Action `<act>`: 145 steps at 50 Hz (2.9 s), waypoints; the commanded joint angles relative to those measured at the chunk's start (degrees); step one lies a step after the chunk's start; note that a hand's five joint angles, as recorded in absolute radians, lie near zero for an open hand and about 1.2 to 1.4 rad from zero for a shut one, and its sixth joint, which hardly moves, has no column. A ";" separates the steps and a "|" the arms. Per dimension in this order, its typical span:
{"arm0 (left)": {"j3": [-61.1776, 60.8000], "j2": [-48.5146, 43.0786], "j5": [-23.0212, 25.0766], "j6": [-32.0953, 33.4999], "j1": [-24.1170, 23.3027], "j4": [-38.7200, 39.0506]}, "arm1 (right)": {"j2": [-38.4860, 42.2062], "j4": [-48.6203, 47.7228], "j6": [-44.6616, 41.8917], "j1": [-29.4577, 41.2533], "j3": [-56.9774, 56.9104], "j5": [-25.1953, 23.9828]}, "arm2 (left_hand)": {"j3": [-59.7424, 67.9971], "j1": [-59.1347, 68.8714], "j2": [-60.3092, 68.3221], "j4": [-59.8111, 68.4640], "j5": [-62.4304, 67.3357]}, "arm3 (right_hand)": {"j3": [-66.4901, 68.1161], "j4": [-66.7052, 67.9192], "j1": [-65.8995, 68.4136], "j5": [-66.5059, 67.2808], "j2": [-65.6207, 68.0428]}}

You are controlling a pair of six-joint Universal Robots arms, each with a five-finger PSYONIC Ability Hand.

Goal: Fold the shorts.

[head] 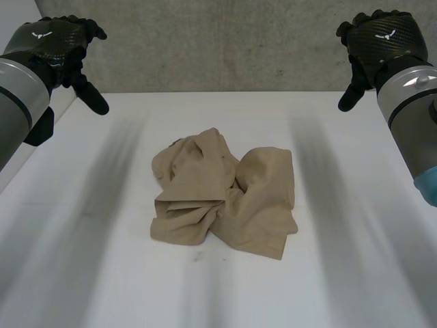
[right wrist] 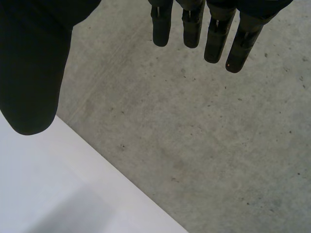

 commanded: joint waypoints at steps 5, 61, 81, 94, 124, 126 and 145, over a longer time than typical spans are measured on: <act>-0.17 -0.17 0.27 -0.10 -0.55 -1.51 | 0.71 7.28 3.86 -0.39 -2.41 -1.55 | -2.40 -2.65 -1.86 -1.80 -1.93 | -2.11 -3.59 -0.39 -3.81 -2.96; -2.29 -18.80 -2.54 2.62 -12.33 21.78 | 11.26 28.82 2.88 7.78 9.71 -32.30 | 66.37 66.13 66.91 66.98 66.85 | 67.89 66.41 69.61 66.19 67.04; -0.79 -18.45 -0.95 7.72 -10.13 25.74 | 16.97 -4.05 42.88 30.81 7.17 -34.16 | 66.37 66.13 66.91 66.98 66.85 | 27.68 26.20 29.40 25.98 26.84; -3.86 -13.71 -0.60 7.90 -10.13 25.03 | 14.25 19.66 23.92 16.24 6.81 -32.93 | 66.37 66.13 66.91 66.98 66.85 | -2.11 -3.59 -0.39 -3.81 -2.96; -24.07 7.56 5.99 8.07 -18.48 23.98 | 28.04 -11.35 7.28 5.67 -9.97 -30.97 | 66.37 66.13 66.91 66.98 66.85 | -2.11 -3.59 -0.39 -3.81 -2.96; -24.69 7.91 5.99 8.07 -18.57 24.06 | 30.23 -10.56 8.77 6.38 -10.76 -37.46 | 66.37 66.13 66.91 66.98 66.85 | -2.11 -3.59 -0.39 -3.81 -2.96; -24.26 9.14 5.72 8.51 -17.42 24.42 | 33.59 -2.56 11.24 6.30 -14.45 -41.28 | 66.37 66.13 66.91 66.98 66.85 | -2.11 -3.59 -0.39 -3.81 -2.96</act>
